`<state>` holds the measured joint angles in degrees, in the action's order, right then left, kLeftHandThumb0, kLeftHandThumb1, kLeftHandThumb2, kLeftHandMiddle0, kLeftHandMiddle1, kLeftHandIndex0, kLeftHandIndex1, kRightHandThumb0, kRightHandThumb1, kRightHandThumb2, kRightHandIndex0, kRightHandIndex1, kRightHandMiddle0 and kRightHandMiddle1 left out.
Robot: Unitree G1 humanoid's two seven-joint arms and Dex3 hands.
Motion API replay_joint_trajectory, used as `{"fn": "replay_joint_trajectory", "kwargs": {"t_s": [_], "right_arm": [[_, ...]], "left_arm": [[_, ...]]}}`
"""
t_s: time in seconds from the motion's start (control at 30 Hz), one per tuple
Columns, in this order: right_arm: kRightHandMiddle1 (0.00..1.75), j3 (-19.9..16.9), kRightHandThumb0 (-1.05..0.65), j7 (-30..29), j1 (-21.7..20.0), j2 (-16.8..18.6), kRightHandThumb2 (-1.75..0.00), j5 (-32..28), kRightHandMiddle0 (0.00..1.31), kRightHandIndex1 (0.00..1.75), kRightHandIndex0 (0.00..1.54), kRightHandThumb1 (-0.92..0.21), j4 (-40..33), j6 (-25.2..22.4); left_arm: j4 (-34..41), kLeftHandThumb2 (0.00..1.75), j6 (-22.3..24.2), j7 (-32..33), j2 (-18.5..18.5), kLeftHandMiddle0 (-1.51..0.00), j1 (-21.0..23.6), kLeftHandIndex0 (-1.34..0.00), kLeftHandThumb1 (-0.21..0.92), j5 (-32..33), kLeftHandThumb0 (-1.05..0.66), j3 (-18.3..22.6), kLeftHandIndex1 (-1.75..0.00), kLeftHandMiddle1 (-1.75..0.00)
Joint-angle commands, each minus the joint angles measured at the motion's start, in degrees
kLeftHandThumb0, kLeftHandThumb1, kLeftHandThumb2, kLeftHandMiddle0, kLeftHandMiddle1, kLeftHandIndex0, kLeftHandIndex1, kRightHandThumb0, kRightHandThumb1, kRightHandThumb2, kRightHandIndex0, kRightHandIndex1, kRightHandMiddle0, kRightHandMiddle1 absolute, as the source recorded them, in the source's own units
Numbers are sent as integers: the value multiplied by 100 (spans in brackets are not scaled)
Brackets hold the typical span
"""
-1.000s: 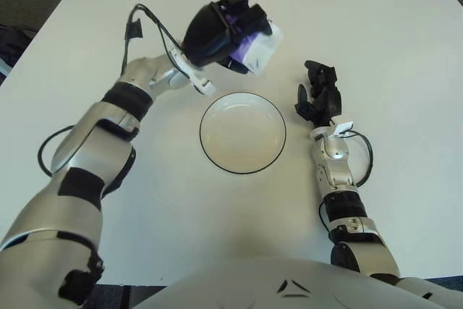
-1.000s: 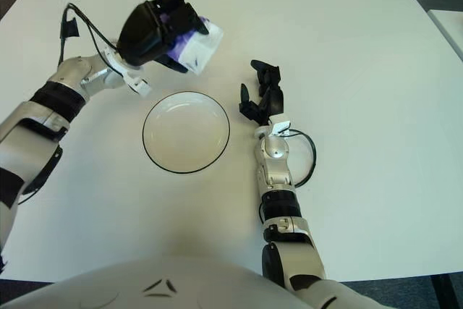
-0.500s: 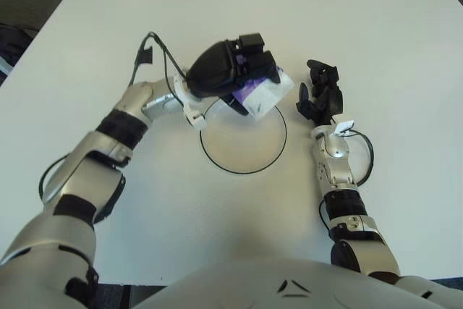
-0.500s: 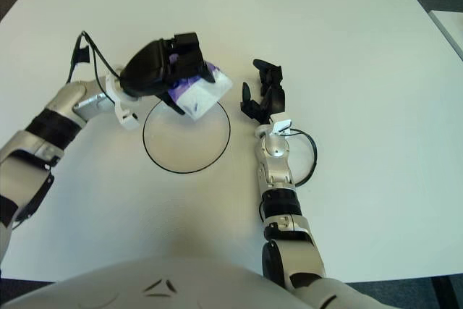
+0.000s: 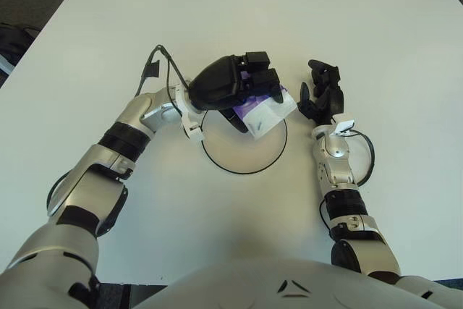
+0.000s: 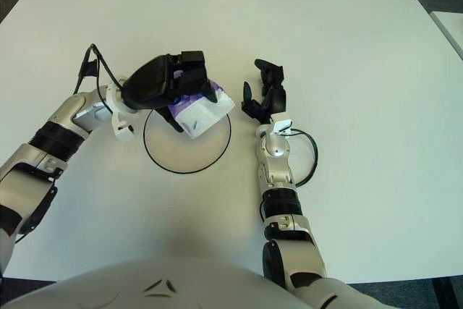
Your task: Put the tissue paper into the plate.
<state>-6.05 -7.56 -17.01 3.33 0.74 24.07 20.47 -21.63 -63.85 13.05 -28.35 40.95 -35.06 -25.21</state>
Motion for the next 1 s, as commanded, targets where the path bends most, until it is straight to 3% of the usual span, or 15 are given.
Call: {"fn": "replay_joint_trajectory", "kwargs": {"t_s": [0.0, 0.4, 0.97], "right_arm": [[103, -78, -52, -42, 509, -37, -78, -45, 0, 36, 30, -68, 576, -472], [103, -64, -53, -87, 499, -64, -76, -6, 0, 37, 30, -69, 573, -496], [106, -32, -52, -148, 505, -47, -76, 29, 0, 37, 30, -69, 544, -544]], "left_arm": [[219, 127, -6, -332, -55, -122, -120, -58, 36, 145, -46, 130, -175, -175], [369, 126, -26, -882, 45, -121, -242, -58, 36, 279, -46, 401, -175, -175], [426, 126, -22, -1123, 124, -121, -342, -58, 36, 151, -46, 674, -175, -175]]}}
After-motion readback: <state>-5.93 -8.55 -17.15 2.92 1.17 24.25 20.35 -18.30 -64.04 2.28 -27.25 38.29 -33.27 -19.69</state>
